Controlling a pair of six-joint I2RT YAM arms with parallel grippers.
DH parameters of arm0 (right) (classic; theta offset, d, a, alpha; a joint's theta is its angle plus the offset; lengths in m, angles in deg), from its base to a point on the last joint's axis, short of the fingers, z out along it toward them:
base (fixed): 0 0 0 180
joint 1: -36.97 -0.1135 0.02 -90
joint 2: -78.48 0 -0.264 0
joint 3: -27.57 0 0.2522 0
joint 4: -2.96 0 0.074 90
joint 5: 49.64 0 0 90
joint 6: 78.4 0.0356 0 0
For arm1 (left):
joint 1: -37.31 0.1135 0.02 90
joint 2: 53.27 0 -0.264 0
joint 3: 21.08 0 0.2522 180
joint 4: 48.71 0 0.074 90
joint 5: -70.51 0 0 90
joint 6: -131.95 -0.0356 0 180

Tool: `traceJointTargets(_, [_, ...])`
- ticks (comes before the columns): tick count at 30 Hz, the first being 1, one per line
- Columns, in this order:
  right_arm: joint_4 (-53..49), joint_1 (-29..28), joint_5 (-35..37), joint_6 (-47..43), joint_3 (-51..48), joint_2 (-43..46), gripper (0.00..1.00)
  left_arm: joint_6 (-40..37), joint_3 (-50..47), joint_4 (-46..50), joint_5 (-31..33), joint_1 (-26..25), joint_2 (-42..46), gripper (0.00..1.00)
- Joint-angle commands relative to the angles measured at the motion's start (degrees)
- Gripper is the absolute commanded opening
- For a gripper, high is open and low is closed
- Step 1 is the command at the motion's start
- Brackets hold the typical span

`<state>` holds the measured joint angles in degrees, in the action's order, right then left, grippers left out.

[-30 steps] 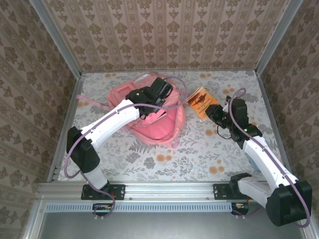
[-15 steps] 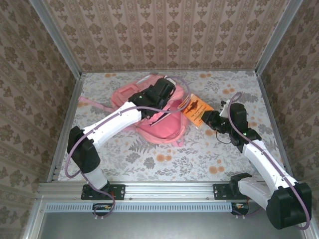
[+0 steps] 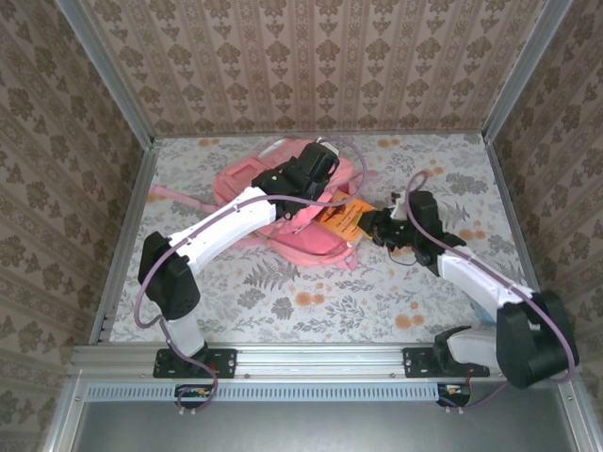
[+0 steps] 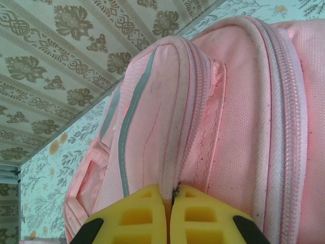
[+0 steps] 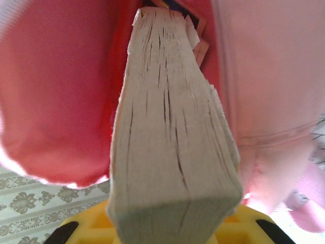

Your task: Pack books, pencil case, and school supplies into a backpack

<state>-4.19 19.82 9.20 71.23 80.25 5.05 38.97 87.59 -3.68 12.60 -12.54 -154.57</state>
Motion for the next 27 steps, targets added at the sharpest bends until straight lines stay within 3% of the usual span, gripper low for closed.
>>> traceJointTargets(1, [8.5, -3.5, 2.6, 4.0, 6.0, -4.7, 0.1, 2.2, 2.1, -4.9, -0.8, -0.5, 3.9, 0.0])
traceJointTargets(5, [13.7, -6.3, 6.4, 8.8, 10.0, -12.9, 0.1, 2.9, 1.1, -4.8, -1.2, -0.4, 4.6, 0.0])
traceJointTargets(13, [14.4, -11.4, 17.4, 15.9, 19.0, -27.2, 0.11, 4.3, 1.0, -4.2, -1.8, -0.1, 5.3, 0.0])
traceJointTargets(18, [15.7, -11.7, 16.7, 17.8, 24.6, -36.8, 0.11, 5.3, 0.5, -4.2, -3.0, 0.6, 5.9, 0.0])
traceJointTargets(20, [15.2, -11.9, 15.1, 17.5, 26.6, -38.7, 0.18, 5.6, 0.3, -4.1, -3.4, 0.9, 6.0, 0.0])
traceJointTargets(24, [14.4, -11.9, 13.3, 17.5, 26.1, -37.8, 0.42, 6.4, -0.1, -3.6, -3.6, 1.8, 6.1, 0.0])
traceJointTargets(27, [11.5, -11.2, 12.8, 17.2, 23.5, -33.6, 0.49, 7.1, -0.6, -3.6, -4.2, 2.5, 6.3, 0.0])
